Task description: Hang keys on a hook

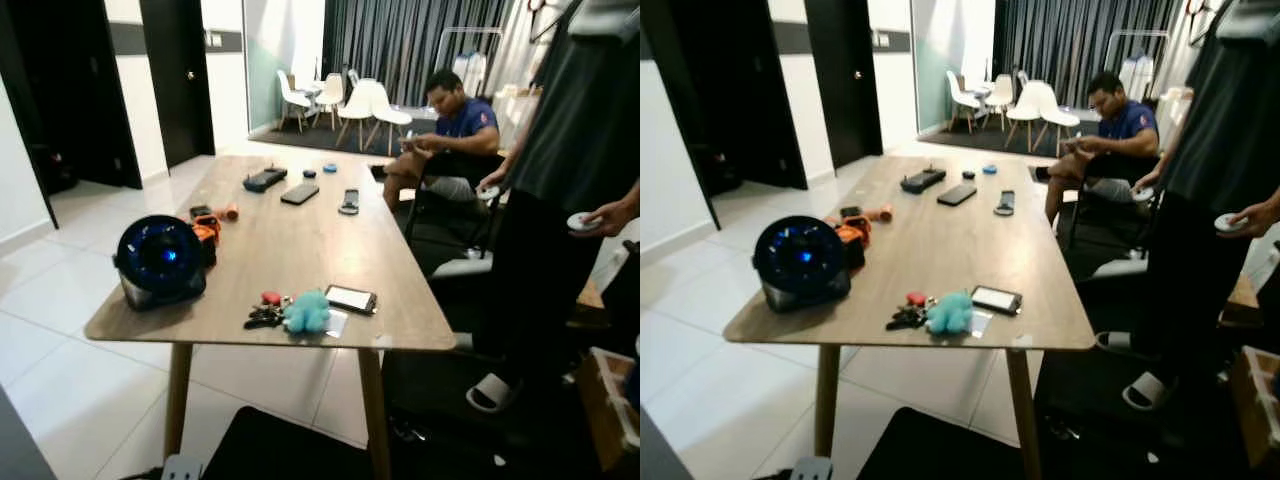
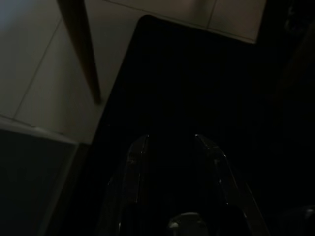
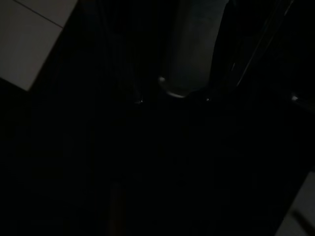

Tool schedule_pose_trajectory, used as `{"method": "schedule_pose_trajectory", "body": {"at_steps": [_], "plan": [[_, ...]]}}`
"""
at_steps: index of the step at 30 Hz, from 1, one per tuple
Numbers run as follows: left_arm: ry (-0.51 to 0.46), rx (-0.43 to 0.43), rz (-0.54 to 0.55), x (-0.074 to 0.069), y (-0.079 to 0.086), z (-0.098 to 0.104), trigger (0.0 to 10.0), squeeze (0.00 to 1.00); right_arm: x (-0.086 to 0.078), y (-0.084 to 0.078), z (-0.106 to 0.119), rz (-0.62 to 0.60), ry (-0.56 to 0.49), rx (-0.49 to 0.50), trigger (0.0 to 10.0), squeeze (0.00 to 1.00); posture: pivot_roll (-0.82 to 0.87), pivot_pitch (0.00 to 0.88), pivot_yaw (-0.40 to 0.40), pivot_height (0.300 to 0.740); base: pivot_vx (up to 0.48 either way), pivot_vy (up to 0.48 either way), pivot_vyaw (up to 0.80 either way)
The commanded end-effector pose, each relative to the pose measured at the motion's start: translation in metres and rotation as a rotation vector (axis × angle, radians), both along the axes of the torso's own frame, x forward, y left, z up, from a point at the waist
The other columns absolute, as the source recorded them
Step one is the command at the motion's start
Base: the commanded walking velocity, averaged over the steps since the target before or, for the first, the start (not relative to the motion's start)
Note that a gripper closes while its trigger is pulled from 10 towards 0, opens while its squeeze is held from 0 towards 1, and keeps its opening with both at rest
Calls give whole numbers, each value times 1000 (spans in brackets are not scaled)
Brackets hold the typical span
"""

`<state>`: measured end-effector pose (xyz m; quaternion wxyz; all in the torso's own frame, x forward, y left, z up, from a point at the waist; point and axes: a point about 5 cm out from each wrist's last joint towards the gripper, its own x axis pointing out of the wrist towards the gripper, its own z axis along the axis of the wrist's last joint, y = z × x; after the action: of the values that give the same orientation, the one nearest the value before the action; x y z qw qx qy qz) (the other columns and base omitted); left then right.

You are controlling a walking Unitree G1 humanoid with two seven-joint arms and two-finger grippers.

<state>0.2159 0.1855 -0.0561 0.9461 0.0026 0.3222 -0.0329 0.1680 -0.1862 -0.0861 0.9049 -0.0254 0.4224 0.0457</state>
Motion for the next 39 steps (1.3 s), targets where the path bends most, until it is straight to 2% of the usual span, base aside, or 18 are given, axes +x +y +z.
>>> {"method": "schedule_pose_trajectory", "body": {"at_steps": [1,23,39], "plan": [[16,23,-36,0,0,-1,10000,0,-1,2,-1,-8,3,6,10000,0,56,34,3,740,0,0,0],[13,33,-71,4,-6,1,10000,0,-3,1,-1,-16,4,5,10000,0,51,34,5,740,0,0,0],[11,20,-76,4,-8,1,10000,0,-1,1,0,-5,0,2,10000,0,46,24,2,740,398,0,0]]}}
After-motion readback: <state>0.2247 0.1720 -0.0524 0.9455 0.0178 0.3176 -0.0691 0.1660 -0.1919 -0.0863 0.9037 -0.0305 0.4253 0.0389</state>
